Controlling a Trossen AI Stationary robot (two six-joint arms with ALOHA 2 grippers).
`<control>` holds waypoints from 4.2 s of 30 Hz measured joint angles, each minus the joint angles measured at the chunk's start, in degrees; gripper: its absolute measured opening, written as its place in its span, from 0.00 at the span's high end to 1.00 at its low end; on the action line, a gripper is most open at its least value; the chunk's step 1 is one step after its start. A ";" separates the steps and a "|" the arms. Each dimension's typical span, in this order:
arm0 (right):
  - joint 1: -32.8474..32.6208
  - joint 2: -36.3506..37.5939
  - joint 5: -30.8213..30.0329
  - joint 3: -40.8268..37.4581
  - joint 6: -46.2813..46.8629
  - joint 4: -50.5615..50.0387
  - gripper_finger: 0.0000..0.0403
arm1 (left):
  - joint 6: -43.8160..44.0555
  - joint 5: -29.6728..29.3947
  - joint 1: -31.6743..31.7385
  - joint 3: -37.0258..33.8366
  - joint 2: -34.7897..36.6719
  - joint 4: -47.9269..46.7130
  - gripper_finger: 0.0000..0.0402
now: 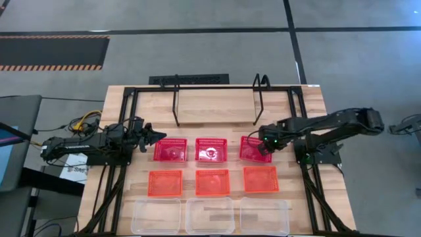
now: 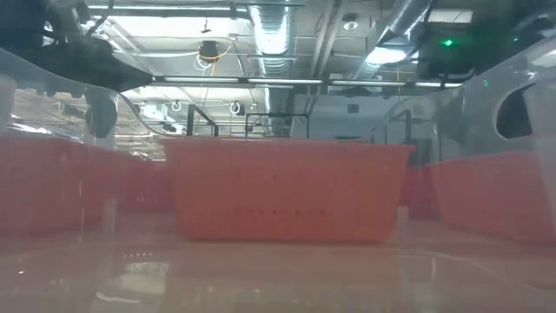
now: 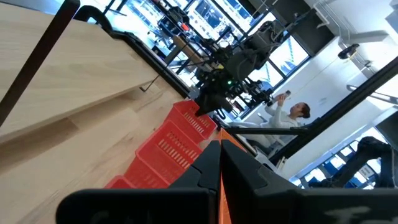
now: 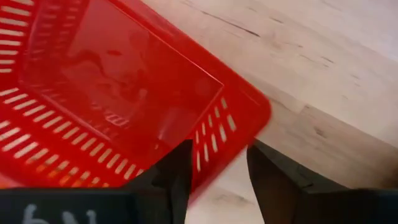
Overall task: Stack baskets on shelf by color
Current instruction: Put the right red bin on the shelf, then stack the right red bin on top of the red bin on the shelf
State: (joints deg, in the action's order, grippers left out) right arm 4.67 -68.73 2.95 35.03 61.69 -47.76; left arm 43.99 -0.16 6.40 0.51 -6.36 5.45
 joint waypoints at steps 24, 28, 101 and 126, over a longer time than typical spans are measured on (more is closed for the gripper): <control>-0.57 -1.64 -10.60 31.46 -18.22 -14.60 0.99 | -0.02 0.00 0.02 0.02 0.01 -1.91 1.00; -0.14 -3.90 -10.84 43.61 -30.02 -15.29 0.99 | -0.04 0.36 -0.01 0.02 0.01 -2.27 1.00; 37.22 -65.50 -0.04 94.18 -96.22 -35.00 0.78 | -5.33 2.36 0.01 0.01 -0.01 -3.51 1.00; 11.48 -52.53 2.30 94.31 -84.97 -33.62 0.77 | -5.33 2.36 0.01 0.01 -0.01 -3.51 1.00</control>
State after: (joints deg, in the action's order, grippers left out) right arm 16.15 -121.26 5.25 129.33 -23.28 -81.39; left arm 38.65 2.20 6.41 0.53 -6.37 1.94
